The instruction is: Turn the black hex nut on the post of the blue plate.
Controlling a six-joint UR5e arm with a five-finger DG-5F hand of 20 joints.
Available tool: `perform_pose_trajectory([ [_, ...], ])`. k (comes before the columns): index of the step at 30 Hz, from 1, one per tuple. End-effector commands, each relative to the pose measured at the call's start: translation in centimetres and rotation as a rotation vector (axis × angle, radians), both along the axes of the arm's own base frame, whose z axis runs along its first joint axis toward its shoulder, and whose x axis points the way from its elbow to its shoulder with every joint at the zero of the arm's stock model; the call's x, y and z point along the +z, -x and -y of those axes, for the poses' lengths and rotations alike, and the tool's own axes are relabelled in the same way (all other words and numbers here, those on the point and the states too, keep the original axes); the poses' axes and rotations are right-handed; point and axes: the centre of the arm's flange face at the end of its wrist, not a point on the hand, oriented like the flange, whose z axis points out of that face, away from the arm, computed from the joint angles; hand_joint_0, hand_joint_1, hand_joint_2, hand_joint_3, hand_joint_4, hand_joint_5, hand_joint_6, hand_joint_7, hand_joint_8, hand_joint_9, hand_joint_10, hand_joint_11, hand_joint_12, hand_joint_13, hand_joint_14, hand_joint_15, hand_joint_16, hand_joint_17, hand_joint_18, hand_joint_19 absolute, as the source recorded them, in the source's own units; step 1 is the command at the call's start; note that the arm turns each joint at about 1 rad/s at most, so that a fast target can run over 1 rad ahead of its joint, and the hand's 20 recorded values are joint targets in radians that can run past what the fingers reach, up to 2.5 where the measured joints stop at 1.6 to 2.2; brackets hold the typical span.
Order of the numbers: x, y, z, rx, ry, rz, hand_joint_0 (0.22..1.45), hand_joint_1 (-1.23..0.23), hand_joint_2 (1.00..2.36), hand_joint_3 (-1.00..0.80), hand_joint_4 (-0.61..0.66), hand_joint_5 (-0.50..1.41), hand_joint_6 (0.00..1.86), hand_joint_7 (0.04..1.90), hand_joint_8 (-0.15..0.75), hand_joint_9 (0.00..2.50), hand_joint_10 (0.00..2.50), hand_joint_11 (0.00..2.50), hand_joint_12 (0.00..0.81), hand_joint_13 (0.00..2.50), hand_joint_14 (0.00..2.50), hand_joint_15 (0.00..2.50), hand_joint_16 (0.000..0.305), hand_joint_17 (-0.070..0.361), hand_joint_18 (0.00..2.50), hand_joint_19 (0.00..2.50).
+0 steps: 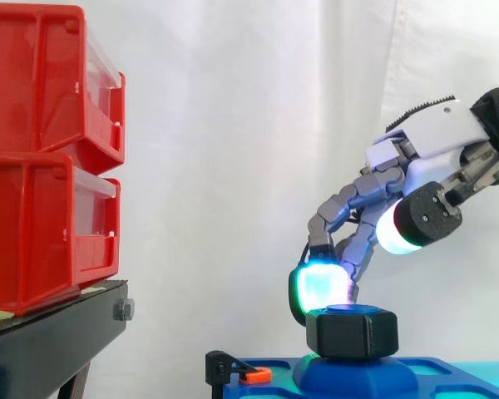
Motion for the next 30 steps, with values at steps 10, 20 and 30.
perform_pose_trajectory([
  [10,1.9,-0.8,-0.8,-0.006,-0.006,0.035,0.50,-0.40,1.00,-0.50,0.23,-0.15,0.50,0.89,0.264,0.68,0.01,0.30,0.356,0.48,0.00,0.11,0.054,0.122,0.29,0.12],
  [20,1.2,-2.1,-3.5,0.002,-0.050,0.081,0.50,-0.40,1.00,-0.50,0.23,-0.15,0.50,0.90,0.264,0.68,0.01,0.30,0.354,0.47,0.00,0.11,0.054,0.121,0.29,0.12],
  [30,0.9,-3.3,-6.2,0.007,-0.056,0.133,0.50,-0.40,1.00,-0.50,0.23,-0.15,0.50,0.90,0.264,0.68,0.01,0.30,0.351,0.47,0.00,0.11,0.054,0.121,0.29,0.12],
])
